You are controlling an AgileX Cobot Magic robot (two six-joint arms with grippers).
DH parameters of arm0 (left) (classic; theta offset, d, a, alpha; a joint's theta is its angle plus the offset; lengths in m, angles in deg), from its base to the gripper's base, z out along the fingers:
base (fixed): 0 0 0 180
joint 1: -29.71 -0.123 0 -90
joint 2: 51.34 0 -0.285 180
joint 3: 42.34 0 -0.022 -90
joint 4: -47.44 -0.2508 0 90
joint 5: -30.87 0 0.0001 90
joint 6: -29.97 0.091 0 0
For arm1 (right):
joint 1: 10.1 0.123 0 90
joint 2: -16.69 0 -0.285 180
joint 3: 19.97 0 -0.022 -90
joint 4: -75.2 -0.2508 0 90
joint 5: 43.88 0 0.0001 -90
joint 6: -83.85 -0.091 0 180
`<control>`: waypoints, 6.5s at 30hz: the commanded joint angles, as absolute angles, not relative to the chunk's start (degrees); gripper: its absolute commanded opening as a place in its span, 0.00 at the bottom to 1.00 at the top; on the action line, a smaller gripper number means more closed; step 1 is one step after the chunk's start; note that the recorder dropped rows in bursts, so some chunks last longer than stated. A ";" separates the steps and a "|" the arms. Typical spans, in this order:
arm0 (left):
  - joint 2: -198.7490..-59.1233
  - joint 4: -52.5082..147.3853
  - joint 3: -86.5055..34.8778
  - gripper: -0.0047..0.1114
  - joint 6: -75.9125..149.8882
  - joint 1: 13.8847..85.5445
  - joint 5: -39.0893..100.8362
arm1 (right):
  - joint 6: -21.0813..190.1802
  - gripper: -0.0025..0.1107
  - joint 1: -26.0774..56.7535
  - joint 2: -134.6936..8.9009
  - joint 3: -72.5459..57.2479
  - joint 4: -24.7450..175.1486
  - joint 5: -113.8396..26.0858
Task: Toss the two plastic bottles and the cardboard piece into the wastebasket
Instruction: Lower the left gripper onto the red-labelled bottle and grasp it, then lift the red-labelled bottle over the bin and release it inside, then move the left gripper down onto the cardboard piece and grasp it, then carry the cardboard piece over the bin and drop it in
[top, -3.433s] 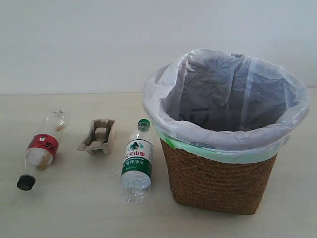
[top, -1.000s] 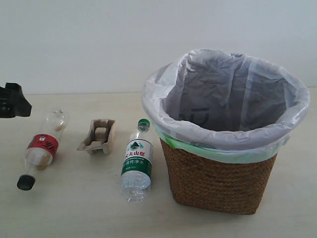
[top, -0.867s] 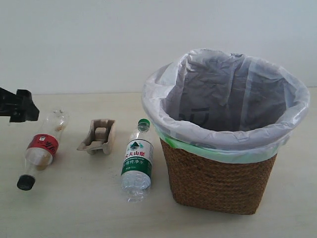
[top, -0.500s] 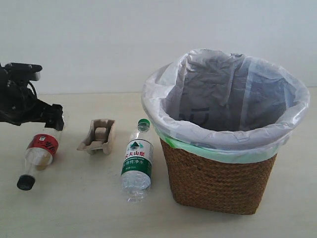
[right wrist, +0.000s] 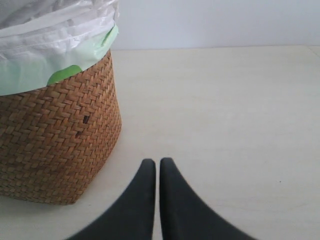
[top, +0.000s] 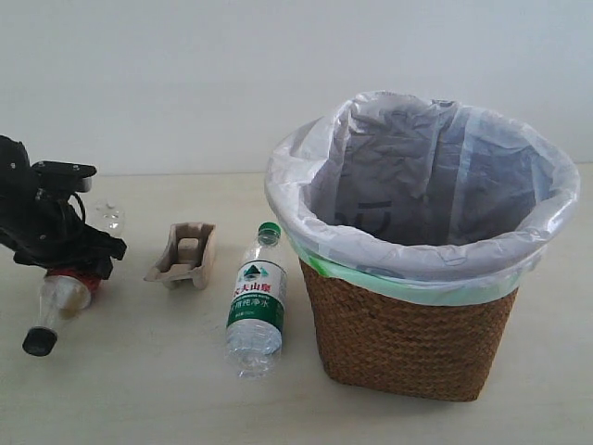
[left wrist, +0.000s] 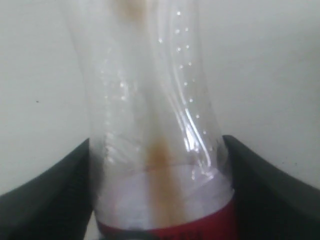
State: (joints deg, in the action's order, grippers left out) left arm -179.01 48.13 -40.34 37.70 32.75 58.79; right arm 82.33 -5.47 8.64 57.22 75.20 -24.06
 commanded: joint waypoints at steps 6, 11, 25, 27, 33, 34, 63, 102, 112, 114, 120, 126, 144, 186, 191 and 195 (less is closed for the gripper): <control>-176.33 45.95 -40.66 0.07 36.63 30.98 63.33 | 82.58 0.02 -5.82 8.90 57.25 75.20 -24.36; -168.50 35.15 -42.15 0.07 28.99 28.62 68.53 | 82.58 0.02 -5.82 8.90 57.25 75.20 -24.36; -153.32 15.95 -59.38 0.07 19.18 28.88 83.08 | 82.58 0.02 -5.82 8.90 57.25 75.20 -24.36; -152.10 17.23 -61.96 0.07 20.96 28.88 83.19 | 82.58 0.02 -5.82 8.90 57.25 75.20 -24.36; -151.29 13.85 -67.37 0.07 19.50 28.88 87.01 | 82.58 0.02 -5.82 8.90 57.25 75.20 -24.36; -151.18 14.56 -67.35 0.07 19.28 28.88 87.01 | 82.58 0.02 -5.82 8.90 57.25 75.20 -24.36; -160.47 117.01 -68.33 0.97 73.86 52.79 86.06 | 82.58 0.02 -5.82 8.90 57.25 75.20 -24.36; -160.70 57.50 -65.34 0.82 42.80 46.16 100.05 | 82.58 0.02 -5.82 8.90 57.25 75.20 -24.48; -170.29 53.35 -60.67 0.82 40.32 46.11 93.89 | 82.58 0.02 -5.82 8.90 57.25 75.20 -24.48; -173.71 53.86 -60.67 0.82 39.61 46.11 93.78 | 82.58 0.02 -5.82 8.90 57.25 75.20 -24.48; -181.45 53.79 -60.67 0.82 39.61 46.22 85.30 | 82.58 0.02 -5.82 8.90 57.25 75.20 -24.48; -184.06 57.39 -60.67 0.82 39.61 46.22 77.43 | 82.58 0.02 -5.82 8.90 57.25 75.20 -24.48; -187.79 48.20 -60.78 0.08 33.47 46.22 78.42 | 82.58 0.02 -5.82 8.90 57.25 75.20 -24.48; -166.80 122.84 -67.00 0.94 70.28 51.57 92.82 | 82.58 0.02 -5.82 8.90 57.25 75.20 -24.48; -166.80 123.61 -67.00 0.90 70.28 51.57 93.96 | 82.58 0.02 -5.82 8.90 57.25 75.20 -24.48; -166.80 122.61 -67.00 0.90 70.28 51.57 95.73 | 82.58 0.02 -5.82 8.90 57.25 75.20 -24.48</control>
State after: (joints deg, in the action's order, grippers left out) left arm -166.99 122.76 -66.97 69.87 51.22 93.80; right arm 82.33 -5.47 8.64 57.22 75.20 -24.06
